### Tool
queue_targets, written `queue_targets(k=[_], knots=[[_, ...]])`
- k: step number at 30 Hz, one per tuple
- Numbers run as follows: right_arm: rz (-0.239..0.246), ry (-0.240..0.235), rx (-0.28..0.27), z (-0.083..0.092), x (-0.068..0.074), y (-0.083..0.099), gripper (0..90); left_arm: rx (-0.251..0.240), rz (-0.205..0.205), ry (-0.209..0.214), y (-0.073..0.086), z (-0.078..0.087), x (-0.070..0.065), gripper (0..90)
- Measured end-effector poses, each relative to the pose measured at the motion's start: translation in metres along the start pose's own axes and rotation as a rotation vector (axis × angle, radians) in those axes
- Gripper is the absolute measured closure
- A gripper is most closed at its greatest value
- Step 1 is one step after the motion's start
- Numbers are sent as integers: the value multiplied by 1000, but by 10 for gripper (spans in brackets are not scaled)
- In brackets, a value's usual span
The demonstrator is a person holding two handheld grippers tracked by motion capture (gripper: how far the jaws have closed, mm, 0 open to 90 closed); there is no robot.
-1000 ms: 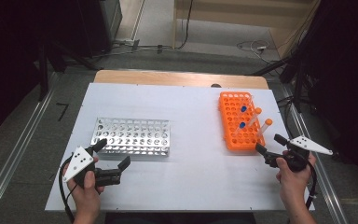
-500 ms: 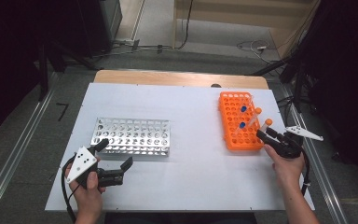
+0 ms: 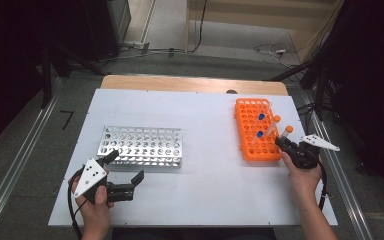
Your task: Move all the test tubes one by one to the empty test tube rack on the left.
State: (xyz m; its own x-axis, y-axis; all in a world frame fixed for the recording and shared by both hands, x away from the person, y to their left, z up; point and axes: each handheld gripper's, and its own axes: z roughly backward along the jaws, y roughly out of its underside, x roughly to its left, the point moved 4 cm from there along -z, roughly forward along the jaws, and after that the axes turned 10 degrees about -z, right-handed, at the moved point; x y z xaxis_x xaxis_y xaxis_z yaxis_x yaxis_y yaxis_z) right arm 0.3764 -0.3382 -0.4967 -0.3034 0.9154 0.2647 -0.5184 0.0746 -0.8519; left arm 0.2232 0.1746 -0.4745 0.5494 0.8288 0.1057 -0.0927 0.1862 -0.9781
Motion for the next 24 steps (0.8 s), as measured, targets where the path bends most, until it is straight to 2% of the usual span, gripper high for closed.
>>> queue_targets(k=[5, 6, 9, 13, 15, 16, 17, 18, 22, 24], knots=[[20, -11, -29, 10, 3, -8, 728, -5, 2, 20, -1, -1, -1, 0], [28, -18, -41, 17, 6, -12, 728, -7, 2, 22, -2, -1, -2, 0], [55, -31, -32, 27, 13, -13, 728, -10, 2, 48, -6, -4, -7, 0], [99, -54, -27, 42, 25, -13, 729, -7, 9, 41, -12, -6, -11, 0], [97, -79, -24, 48, 30, -13, 729, -9, 13, 43, -16, -7, -12, 0], [97, -79, -24, 48, 30, -13, 729, -4, 14, 59, -18, -9, -13, 0], [93, -111, -17, 53, 37, -14, 729, 1, 10, 64, -20, -10, -14, 0], [93, -111, -17, 53, 37, -14, 729, 8, 4, 64, -22, -12, -15, 0], [128, -167, 6, 55, 59, -13, 729, 16, 2, 92, -30, -21, -20, 0], [134, -195, 18, 54, 68, -12, 729, 34, -3, 126, -36, -29, -25, 0]])
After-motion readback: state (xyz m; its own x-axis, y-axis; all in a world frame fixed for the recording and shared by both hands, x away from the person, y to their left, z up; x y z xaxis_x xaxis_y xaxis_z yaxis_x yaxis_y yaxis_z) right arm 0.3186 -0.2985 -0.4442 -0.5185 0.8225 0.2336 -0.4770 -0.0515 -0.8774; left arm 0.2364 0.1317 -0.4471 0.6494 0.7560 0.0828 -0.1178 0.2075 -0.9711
